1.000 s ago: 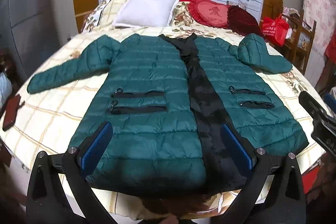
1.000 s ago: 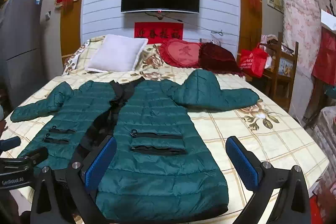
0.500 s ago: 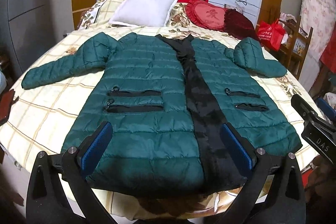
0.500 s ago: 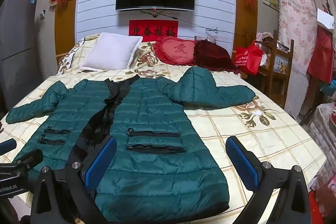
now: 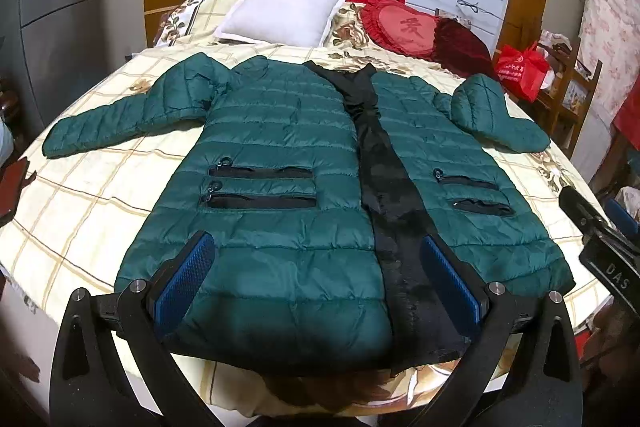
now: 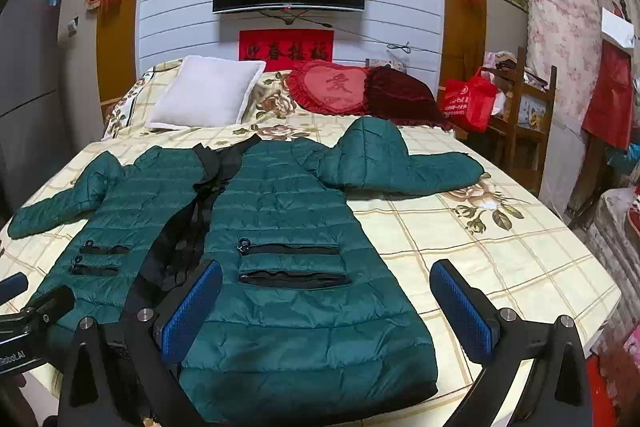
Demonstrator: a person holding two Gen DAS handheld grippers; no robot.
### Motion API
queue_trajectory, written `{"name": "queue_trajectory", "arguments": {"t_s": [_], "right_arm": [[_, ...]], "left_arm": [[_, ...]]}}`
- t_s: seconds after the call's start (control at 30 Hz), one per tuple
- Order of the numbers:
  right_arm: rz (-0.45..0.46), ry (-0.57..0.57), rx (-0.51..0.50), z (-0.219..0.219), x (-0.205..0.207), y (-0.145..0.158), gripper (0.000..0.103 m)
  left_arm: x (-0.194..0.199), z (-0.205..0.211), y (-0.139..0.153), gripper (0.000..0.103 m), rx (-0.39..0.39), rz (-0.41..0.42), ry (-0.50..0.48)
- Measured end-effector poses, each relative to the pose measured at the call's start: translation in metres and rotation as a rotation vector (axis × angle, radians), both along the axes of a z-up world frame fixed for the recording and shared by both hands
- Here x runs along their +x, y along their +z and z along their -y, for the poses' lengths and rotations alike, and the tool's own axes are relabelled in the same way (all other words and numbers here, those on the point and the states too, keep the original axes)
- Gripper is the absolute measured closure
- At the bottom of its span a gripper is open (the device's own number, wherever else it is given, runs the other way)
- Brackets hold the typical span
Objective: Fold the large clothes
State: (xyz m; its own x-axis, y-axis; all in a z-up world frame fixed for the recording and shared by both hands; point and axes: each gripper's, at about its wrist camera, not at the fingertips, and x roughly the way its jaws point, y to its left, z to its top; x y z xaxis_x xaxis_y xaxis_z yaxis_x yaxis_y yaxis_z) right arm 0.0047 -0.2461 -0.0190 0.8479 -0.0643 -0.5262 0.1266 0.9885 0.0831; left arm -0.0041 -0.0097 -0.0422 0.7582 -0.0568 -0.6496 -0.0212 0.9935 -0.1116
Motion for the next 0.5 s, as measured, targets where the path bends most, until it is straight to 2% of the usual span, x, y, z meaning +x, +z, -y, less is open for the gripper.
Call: {"name": "queue_trajectory", "arguments": {"t_s": [0.13,0.23,0.5], "right_arm": [[0.02,-0.011,0.011,0.006,-0.005,0.001,0.0],[0.035,-0.023,0.058,0.014,-0.007,0.001,0.0],[0.042,-0.032,0.074,0.019,-0.009,0.0,0.0]], "left_arm": [[0.0,0.0,0.0,0.0,0.005,-0.001,0.001],[0.0,0.001,0.0,0.0,0.012,-0.004,-0.001],[0.002,0.003,-0.001,0.0,0.021,-0.01,0.0]]}}
